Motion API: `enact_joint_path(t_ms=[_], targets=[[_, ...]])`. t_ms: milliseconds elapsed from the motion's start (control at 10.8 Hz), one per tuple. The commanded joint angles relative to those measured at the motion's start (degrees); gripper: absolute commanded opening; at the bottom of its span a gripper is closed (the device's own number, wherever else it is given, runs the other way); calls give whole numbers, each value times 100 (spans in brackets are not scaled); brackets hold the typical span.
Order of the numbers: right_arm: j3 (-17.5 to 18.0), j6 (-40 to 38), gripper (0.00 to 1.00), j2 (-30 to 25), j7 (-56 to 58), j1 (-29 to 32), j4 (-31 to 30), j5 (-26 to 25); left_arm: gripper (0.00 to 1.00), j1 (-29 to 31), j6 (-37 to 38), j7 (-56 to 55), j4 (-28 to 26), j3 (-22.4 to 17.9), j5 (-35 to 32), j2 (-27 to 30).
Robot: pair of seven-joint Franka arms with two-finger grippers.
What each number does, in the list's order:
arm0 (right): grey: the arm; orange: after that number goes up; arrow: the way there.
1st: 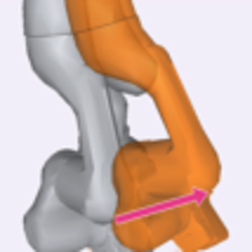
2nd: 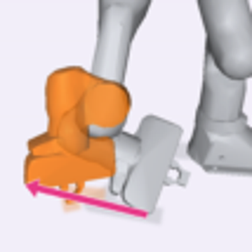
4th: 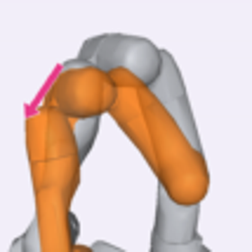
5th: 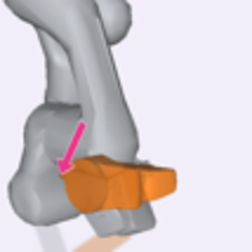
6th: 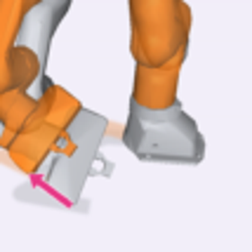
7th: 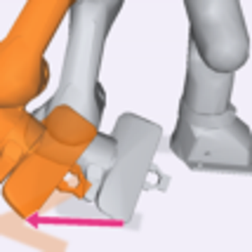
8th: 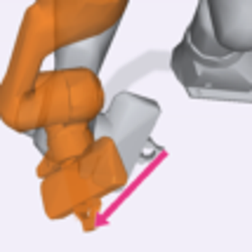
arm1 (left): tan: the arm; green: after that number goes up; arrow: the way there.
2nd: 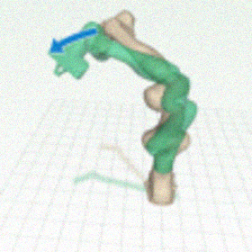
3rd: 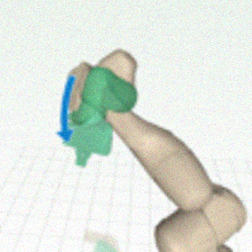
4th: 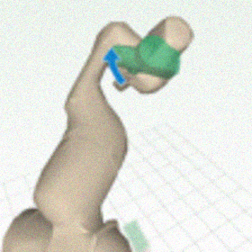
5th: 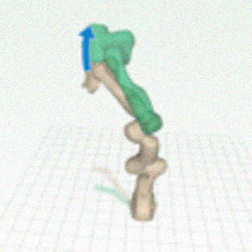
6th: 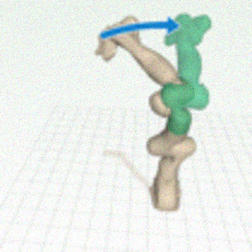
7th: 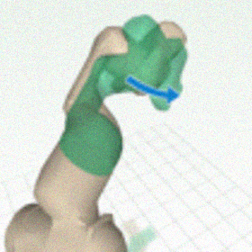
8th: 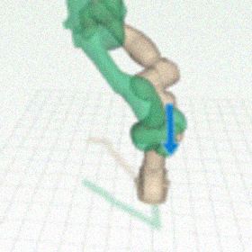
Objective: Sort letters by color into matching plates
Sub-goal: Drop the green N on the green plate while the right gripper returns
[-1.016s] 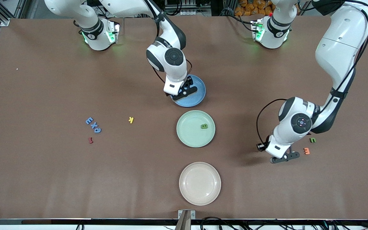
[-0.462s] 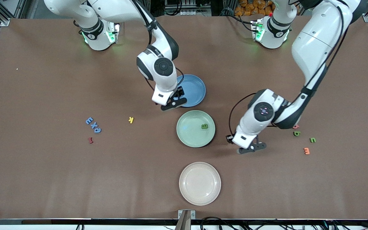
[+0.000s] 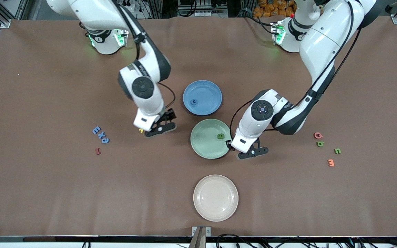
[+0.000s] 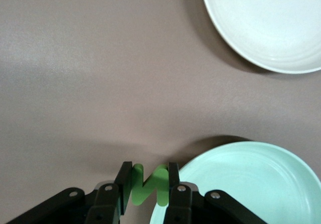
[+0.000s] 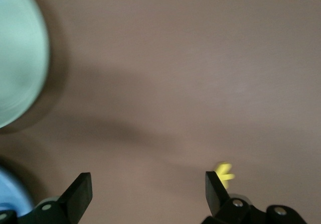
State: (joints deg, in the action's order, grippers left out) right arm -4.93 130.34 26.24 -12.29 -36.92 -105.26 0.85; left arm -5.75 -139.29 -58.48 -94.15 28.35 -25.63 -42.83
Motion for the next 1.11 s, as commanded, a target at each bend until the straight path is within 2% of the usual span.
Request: enact_joint_path(t_ms=[0, 462, 924, 1016], targets=[[-174, -228, 100, -250, 446, 623, -74, -111, 0, -320, 78, -541, 54, -58, -109, 47], [-350, -387, 100, -479, 806, 1651, -196, -182, 0, -759, 78, -1102, 90, -84, -91, -6], [-860, -387, 100, -497, 1097, 2258, -214, -199, 0, -1244, 78, -1568, 81, -128, -109, -147], [-869, -343, 100, -488, 1097, 2425, -206, -199, 3, -1262, 78, -1614, 90, -137, -100, -147]])
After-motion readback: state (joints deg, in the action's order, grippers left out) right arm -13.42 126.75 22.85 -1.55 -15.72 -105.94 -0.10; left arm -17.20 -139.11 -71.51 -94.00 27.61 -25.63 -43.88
